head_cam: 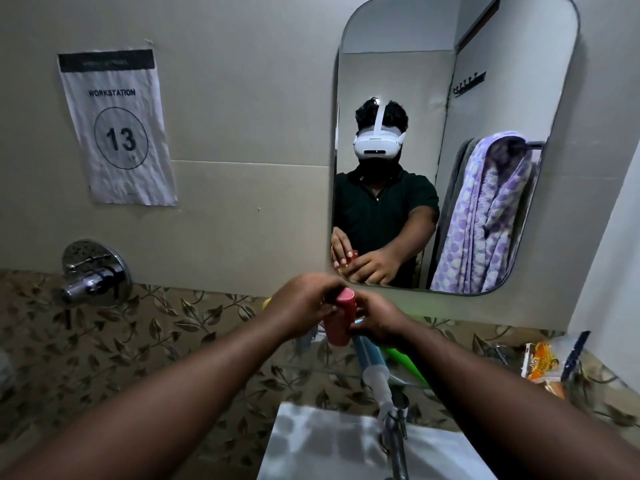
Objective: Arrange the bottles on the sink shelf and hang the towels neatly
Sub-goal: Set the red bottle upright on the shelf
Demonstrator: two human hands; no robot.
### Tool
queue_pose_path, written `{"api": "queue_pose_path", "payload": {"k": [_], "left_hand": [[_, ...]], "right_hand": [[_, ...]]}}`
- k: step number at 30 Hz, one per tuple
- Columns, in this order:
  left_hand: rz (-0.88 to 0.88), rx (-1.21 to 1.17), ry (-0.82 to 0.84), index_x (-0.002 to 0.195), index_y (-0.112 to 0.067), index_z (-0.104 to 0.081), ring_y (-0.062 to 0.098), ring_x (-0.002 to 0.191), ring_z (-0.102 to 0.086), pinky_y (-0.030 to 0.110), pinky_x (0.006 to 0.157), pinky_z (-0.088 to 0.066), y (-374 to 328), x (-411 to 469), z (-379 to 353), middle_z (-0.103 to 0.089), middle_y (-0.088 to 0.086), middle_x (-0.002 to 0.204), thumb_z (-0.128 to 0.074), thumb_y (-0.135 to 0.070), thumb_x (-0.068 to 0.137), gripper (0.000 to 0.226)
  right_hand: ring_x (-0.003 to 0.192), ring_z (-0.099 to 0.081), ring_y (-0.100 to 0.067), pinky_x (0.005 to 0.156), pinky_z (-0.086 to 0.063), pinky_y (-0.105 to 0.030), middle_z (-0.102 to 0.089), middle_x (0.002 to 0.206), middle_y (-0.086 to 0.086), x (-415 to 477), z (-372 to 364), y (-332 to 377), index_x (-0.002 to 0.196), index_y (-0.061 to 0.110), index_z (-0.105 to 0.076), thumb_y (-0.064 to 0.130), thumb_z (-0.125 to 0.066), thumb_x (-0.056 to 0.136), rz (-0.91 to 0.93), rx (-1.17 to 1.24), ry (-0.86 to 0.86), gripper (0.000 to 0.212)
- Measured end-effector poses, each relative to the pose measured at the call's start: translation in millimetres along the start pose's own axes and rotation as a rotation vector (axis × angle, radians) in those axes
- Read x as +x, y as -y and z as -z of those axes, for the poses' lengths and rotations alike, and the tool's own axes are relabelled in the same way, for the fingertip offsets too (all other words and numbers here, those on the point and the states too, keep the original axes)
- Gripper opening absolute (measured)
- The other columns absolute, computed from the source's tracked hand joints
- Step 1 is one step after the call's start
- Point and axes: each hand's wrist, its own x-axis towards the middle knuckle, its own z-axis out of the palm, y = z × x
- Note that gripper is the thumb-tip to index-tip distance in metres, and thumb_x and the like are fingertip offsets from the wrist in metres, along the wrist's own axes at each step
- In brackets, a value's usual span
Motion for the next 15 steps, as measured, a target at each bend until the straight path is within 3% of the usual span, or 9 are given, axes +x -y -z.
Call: {"api": "queue_pose_path", "payload": {"k": [3, 10, 15], "left_hand": [[0.014, -0.034, 0.085, 0.131, -0.023, -0.069, 0.017, 0.109, -0.067, 0.023, 0.085, -0.046, 2.5, 20.7, 8.9, -0.073, 0.001, 0.122, -0.079, -0.017, 0.087, 0.046], [0.079, -0.057, 0.234, 0.137, -0.024, -0.066, 0.016, 0.122, -0.065, 0.030, 0.100, -0.052, 13.2, 40.9, 16.4, -0.070, 0.000, 0.134, -0.078, -0.023, 0.090, 0.048], [0.103, -0.104, 0.281, 0.144, -0.023, -0.058, 0.017, 0.130, -0.061, 0.039, 0.109, -0.050, 16.1, 43.3, 17.2, -0.064, 0.001, 0.143, -0.072, -0.023, 0.095, 0.052]], "right_hand": [[0.107, -0.069, -0.024, 0.097, -0.055, -0.047, -0.074, 0.113, -0.007, 2.2, -2.0, 5.7, 0.123, 0.013, -0.064, -0.009, -0.072, 0.078, -0.043, 0.024, -0.081, 0.050], [0.104, -0.072, -0.025, 0.096, -0.056, -0.053, -0.077, 0.106, -0.005, 13.7, -5.2, 2.9, 0.116, 0.019, -0.067, 0.004, -0.083, 0.077, -0.044, 0.109, -0.060, 0.045], [0.109, -0.071, -0.021, 0.102, -0.054, -0.050, -0.077, 0.111, -0.005, 17.6, -2.9, 2.3, 0.117, 0.017, -0.067, 0.004, -0.083, 0.079, -0.049, 0.167, -0.017, 0.044]]}}
